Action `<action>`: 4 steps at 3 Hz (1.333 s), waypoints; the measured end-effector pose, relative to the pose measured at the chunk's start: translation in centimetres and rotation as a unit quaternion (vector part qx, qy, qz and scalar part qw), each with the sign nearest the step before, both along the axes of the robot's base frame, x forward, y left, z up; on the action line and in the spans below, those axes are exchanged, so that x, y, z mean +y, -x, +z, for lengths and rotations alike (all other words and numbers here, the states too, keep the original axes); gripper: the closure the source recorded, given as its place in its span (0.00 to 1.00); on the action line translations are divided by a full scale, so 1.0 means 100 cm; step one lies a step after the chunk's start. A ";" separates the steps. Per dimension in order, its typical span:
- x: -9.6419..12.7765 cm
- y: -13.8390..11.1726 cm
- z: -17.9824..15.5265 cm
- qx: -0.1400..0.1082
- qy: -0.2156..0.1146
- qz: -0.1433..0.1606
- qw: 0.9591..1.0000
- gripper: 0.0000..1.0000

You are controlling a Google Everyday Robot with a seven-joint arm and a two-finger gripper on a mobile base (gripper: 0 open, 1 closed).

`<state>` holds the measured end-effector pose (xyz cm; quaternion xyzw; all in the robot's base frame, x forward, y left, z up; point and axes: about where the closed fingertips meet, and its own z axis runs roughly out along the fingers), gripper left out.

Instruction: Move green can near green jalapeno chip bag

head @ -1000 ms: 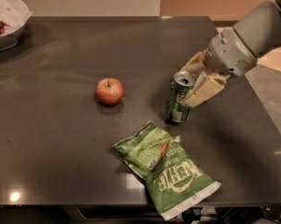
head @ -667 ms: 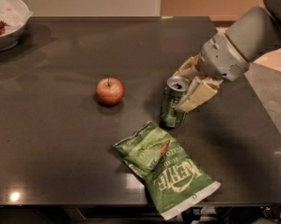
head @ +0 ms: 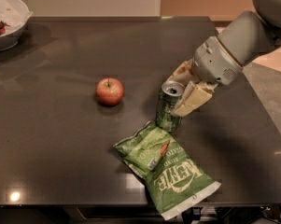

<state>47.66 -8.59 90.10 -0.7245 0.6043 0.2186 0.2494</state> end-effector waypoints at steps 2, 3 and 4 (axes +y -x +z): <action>0.003 0.004 0.000 -0.005 -0.002 0.004 1.000 0.14; 0.004 0.004 0.000 -0.007 -0.002 0.005 1.000 0.00; 0.004 0.004 0.001 -0.007 -0.002 0.005 1.000 0.00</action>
Offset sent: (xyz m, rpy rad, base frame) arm -0.0035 0.0012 -0.0006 0.0036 -0.0068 0.0060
